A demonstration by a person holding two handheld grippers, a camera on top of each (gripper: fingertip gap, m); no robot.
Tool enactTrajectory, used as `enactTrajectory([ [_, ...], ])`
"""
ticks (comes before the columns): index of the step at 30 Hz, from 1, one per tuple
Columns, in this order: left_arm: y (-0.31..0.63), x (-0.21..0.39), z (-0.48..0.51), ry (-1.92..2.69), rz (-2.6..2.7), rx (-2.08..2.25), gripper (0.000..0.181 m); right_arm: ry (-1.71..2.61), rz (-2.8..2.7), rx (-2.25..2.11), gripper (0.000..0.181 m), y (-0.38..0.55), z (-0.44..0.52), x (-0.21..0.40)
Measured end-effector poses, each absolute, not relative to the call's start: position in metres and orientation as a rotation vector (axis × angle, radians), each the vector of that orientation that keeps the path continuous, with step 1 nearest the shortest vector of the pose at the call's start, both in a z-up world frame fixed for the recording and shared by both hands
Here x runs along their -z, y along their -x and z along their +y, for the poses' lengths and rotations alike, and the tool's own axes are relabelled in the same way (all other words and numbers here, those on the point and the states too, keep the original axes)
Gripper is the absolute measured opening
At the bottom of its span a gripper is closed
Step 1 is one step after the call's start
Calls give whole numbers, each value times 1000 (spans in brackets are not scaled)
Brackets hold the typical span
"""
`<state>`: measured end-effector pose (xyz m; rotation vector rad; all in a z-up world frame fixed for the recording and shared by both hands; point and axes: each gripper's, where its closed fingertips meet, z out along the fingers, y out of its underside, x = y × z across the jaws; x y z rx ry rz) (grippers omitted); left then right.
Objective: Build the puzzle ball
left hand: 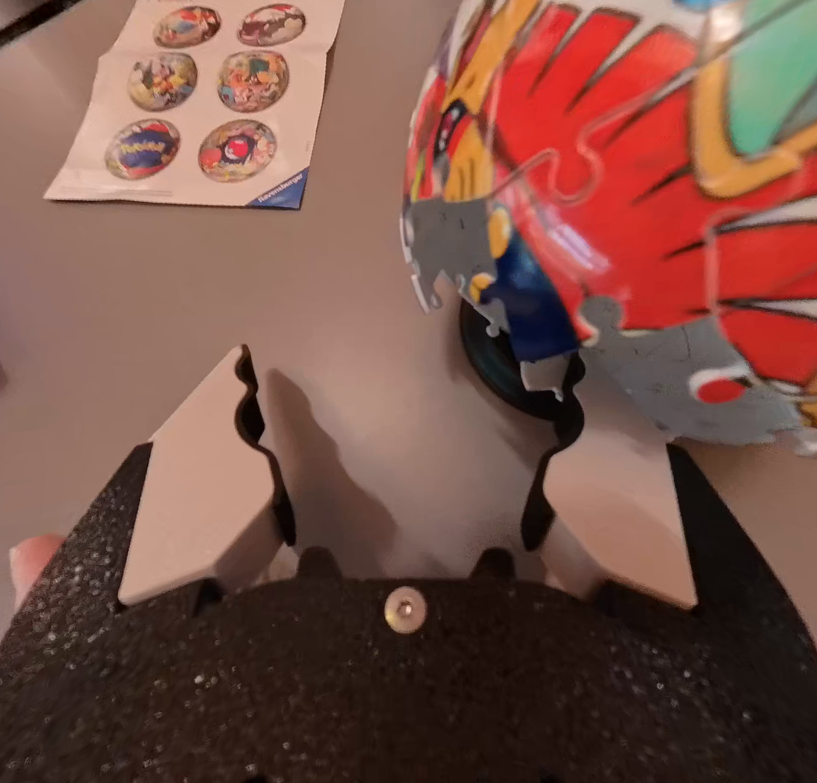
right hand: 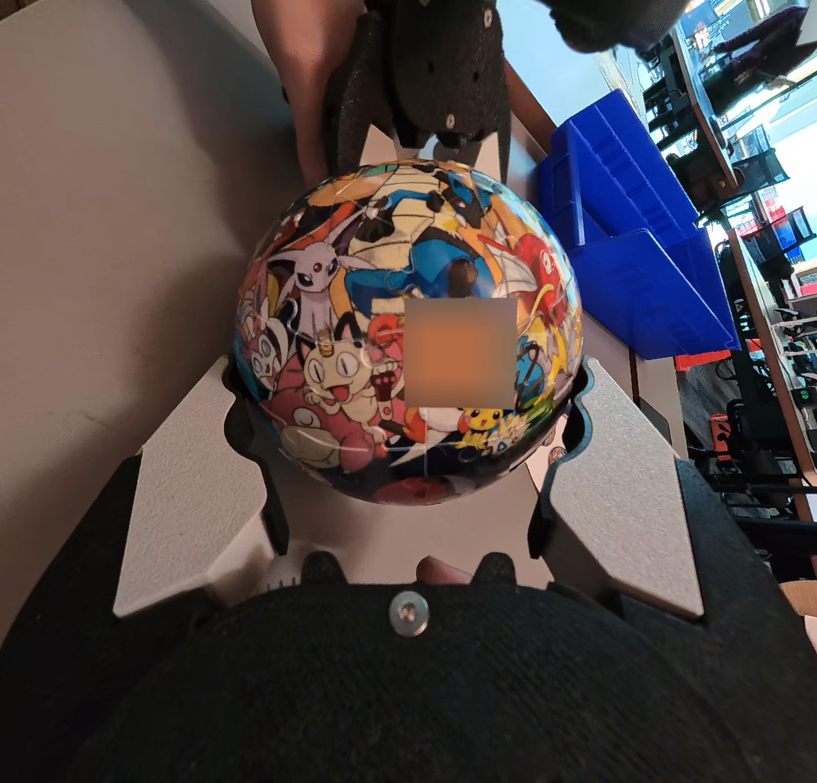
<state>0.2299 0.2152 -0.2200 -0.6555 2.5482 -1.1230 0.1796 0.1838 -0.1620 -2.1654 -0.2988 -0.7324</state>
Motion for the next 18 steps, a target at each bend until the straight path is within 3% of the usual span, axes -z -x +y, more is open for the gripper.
enactTrajectory([
  [5,-234,215,214,573,2538,1059,139,2170,-297,730,143,-180,184,162],
  [18,-230,219,208,627,2580,1154,128,2173,-292,718,143,-181,184,163],
])
